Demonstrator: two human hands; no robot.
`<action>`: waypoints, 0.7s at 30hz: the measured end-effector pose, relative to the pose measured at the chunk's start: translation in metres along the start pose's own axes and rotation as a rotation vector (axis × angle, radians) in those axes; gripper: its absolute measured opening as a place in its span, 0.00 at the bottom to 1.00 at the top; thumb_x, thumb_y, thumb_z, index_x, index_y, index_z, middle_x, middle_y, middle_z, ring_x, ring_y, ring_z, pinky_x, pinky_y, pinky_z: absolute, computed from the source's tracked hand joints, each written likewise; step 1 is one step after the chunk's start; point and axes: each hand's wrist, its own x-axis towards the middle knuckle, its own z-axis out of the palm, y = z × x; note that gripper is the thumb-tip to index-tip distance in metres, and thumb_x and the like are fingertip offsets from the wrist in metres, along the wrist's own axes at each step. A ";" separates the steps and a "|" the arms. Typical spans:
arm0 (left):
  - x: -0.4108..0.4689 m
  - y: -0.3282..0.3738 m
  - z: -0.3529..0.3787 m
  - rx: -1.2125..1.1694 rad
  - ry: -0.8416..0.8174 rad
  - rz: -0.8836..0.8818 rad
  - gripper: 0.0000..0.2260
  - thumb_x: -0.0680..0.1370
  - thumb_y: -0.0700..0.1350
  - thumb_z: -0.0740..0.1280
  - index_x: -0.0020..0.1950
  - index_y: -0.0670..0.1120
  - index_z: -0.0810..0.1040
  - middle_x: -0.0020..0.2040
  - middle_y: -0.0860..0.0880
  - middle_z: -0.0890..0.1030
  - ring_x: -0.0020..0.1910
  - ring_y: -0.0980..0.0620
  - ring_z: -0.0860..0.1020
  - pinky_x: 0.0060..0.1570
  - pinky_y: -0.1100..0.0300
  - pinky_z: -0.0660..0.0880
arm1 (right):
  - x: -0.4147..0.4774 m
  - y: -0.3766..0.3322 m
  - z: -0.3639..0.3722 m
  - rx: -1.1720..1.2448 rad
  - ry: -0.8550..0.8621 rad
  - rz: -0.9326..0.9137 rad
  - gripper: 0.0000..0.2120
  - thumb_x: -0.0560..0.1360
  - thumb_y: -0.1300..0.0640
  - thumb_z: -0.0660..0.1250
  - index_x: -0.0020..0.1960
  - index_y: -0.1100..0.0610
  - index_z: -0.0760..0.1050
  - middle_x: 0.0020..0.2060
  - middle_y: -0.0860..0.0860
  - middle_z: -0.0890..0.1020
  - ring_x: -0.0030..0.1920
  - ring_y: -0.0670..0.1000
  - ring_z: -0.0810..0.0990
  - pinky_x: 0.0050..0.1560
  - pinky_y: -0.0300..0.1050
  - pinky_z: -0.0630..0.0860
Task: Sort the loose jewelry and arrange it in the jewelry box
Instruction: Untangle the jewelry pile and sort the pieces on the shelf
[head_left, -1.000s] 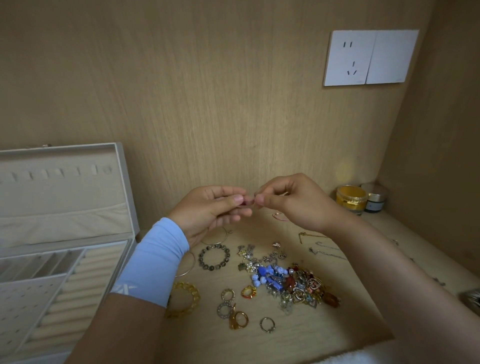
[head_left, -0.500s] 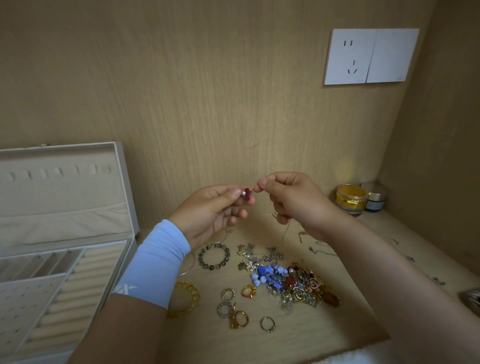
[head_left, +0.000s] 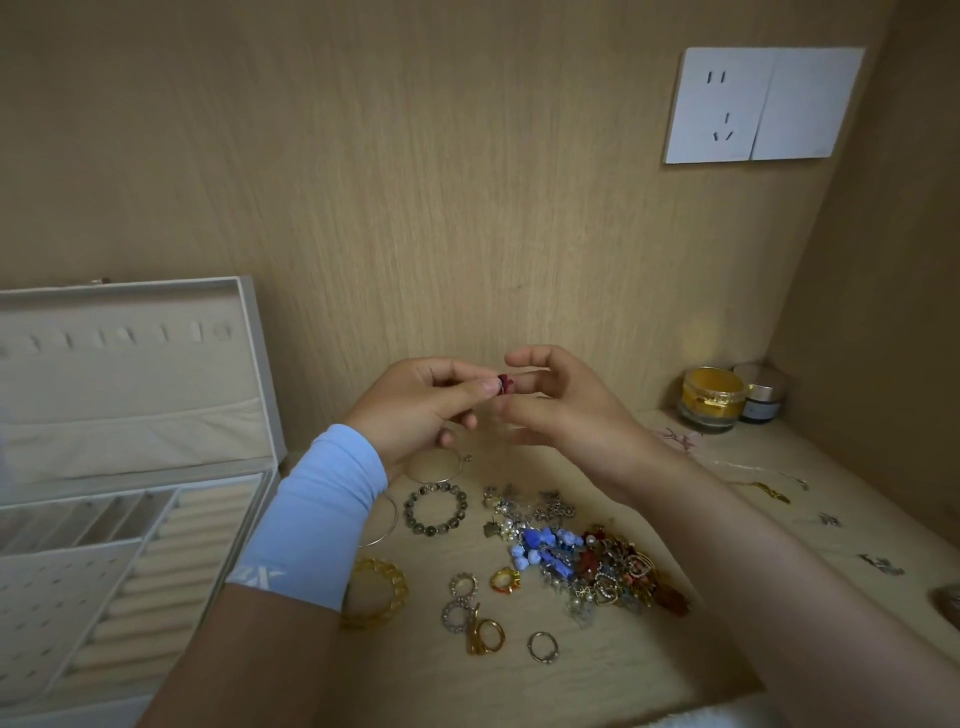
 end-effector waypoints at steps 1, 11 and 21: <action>0.000 0.001 0.000 0.024 0.013 -0.002 0.02 0.76 0.42 0.72 0.46 0.45 0.85 0.36 0.52 0.83 0.33 0.57 0.76 0.26 0.66 0.69 | -0.001 0.001 0.004 -0.001 0.019 -0.007 0.22 0.72 0.62 0.76 0.62 0.55 0.72 0.52 0.55 0.83 0.47 0.52 0.85 0.51 0.52 0.83; 0.000 0.003 -0.001 -0.025 0.073 -0.104 0.08 0.76 0.44 0.73 0.51 0.40 0.83 0.43 0.46 0.86 0.36 0.56 0.82 0.28 0.66 0.75 | -0.001 0.009 0.003 -0.248 0.117 -0.183 0.03 0.76 0.59 0.73 0.46 0.54 0.86 0.31 0.46 0.84 0.26 0.41 0.75 0.31 0.34 0.71; 0.001 -0.004 0.004 -0.123 0.098 -0.089 0.08 0.76 0.43 0.72 0.51 0.40 0.80 0.46 0.46 0.86 0.39 0.52 0.84 0.27 0.66 0.74 | 0.001 0.008 0.004 -0.395 0.207 -0.224 0.06 0.77 0.53 0.71 0.46 0.46 0.86 0.44 0.37 0.84 0.52 0.40 0.82 0.57 0.43 0.77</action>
